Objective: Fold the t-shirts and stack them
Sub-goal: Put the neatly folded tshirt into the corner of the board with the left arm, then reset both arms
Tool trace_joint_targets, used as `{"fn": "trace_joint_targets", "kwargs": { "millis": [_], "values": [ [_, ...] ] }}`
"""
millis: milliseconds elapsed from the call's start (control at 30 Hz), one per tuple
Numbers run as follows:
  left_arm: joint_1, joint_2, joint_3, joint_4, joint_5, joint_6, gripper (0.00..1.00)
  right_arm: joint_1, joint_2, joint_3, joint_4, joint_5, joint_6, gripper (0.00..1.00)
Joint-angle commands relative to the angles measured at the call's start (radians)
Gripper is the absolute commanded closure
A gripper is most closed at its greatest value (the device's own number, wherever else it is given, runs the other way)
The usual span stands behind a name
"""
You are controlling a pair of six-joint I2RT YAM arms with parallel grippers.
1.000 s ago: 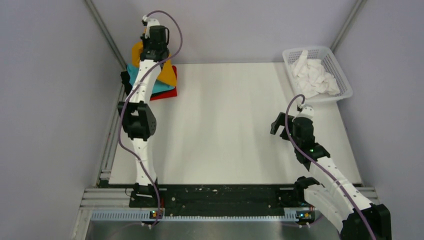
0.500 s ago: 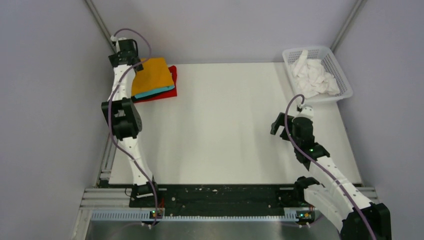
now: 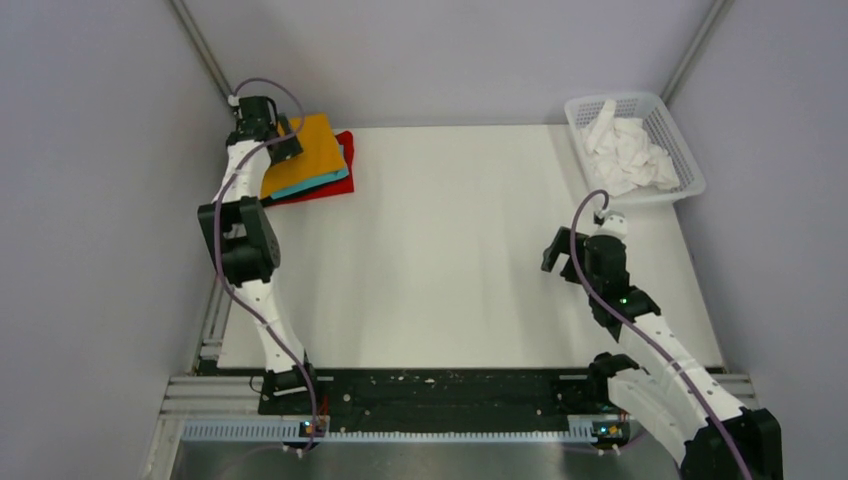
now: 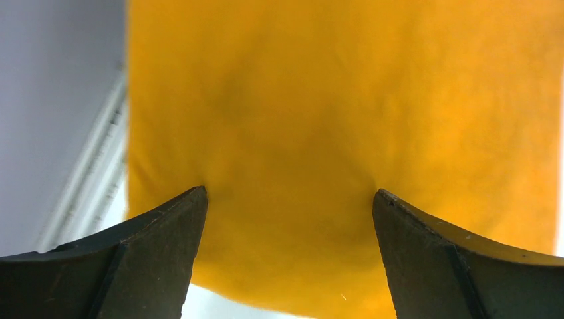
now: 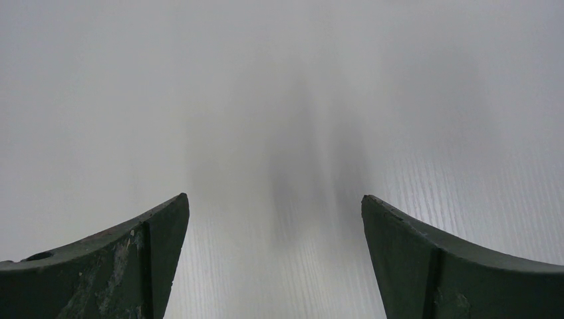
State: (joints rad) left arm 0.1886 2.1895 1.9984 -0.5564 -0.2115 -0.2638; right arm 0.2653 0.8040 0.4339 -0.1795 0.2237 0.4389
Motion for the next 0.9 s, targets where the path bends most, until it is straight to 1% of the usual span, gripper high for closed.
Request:
{"fn": "trace_joint_targets", "kwargs": {
  "millis": [0,100,200,267,333,400,467,600,633,700,767,867],
  "values": [
    [-0.035,-0.205,-0.141,0.167,0.166,-0.101,0.02,-0.002,-0.047,0.055,-0.03,0.03,0.025,0.01],
    [-0.085,-0.33,-0.275,0.233,0.181,-0.134,0.01,-0.002,-0.084,0.059,-0.076,0.056,0.039,0.01],
    [-0.151,-0.473,-0.467,0.32,0.165,-0.157,0.01,-0.001,-0.136,0.047,-0.106,0.059,0.058,0.01],
    [-0.182,-0.594,-0.598,0.4,0.165,-0.206,0.01,-0.002,-0.188,0.026,-0.106,0.046,0.06,0.01],
    [-0.226,-0.684,-0.704,0.451,0.203,-0.257,0.01,-0.001,-0.233,0.005,-0.115,0.046,0.055,0.01],
    [-0.266,-0.772,-0.803,0.458,0.246,-0.29,0.01,-0.001,-0.281,-0.01,-0.144,0.055,0.055,0.01],
    [-0.338,-0.864,-0.91,0.463,0.233,-0.286,0.01,-0.001,-0.325,-0.023,-0.164,0.055,0.062,0.01],
    [-0.529,-1.078,-1.137,0.456,0.097,-0.262,0.01,0.0,-0.418,-0.063,-0.137,0.01,0.064,0.01],
    [-0.56,-1.136,-1.199,0.462,0.09,-0.259,0.01,-0.001,-0.44,-0.073,-0.133,0.014,0.061,0.01],
    [-0.59,-1.252,-1.317,0.468,0.107,-0.256,0.01,-0.001,-0.476,-0.092,-0.13,0.02,0.062,0.01],
    [-0.594,-1.369,-1.412,0.449,0.113,-0.279,0.01,0.001,-0.51,-0.115,-0.119,0.012,0.065,0.01],
    [-0.595,-1.502,-1.496,0.44,0.109,-0.3,0.01,0.001,-0.54,-0.138,-0.1,-0.004,0.064,0.01]
  ]
}}
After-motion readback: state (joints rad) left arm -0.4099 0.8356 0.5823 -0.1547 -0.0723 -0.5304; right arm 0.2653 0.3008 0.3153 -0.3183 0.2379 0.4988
